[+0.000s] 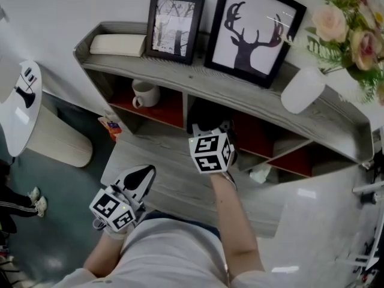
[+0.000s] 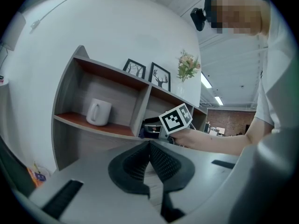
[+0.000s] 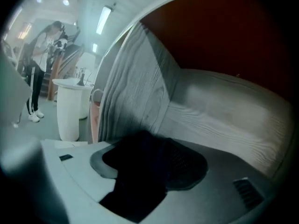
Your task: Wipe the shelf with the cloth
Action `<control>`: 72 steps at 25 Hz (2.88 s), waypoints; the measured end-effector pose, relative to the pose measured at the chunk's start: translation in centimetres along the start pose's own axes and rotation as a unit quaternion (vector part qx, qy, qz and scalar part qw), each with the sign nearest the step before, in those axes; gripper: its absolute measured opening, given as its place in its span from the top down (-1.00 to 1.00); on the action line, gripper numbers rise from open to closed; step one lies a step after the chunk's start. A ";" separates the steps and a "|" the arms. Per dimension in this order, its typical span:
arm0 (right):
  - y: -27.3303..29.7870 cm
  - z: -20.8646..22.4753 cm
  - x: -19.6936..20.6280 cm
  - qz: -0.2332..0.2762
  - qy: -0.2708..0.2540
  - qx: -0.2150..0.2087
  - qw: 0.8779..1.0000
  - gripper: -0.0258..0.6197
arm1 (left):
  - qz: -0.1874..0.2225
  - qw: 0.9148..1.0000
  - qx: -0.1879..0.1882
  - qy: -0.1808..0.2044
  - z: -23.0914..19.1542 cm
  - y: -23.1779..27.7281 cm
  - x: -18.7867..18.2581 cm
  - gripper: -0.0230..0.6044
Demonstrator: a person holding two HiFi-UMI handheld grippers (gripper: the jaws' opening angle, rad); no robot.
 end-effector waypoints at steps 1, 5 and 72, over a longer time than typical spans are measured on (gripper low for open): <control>0.2 -0.1 0.2 -0.008 -0.009 0.002 1.000 0.21 | 0.000 1.000 0.001 -0.001 -0.1 0.0 0.0 0.88; 0.6 -1.0 0.7 -0.025 -0.054 0.024 0.998 0.48 | -0.001 1.000 0.008 -0.007 -0.6 0.1 0.2 0.88; -13.5 10.7 10.0 0.077 0.404 0.208 0.887 0.60 | -0.027 0.980 0.197 0.002 2.6 8.0 -0.1 0.88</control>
Point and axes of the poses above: the fingertips, and each gripper's own axes: y forward along the fingers, z to its right, x out of its underside, the point moved 10 cm from there along -y, backward along the fingers, and after that the axes turned 11 degrees about y, right-handed, at the moved point
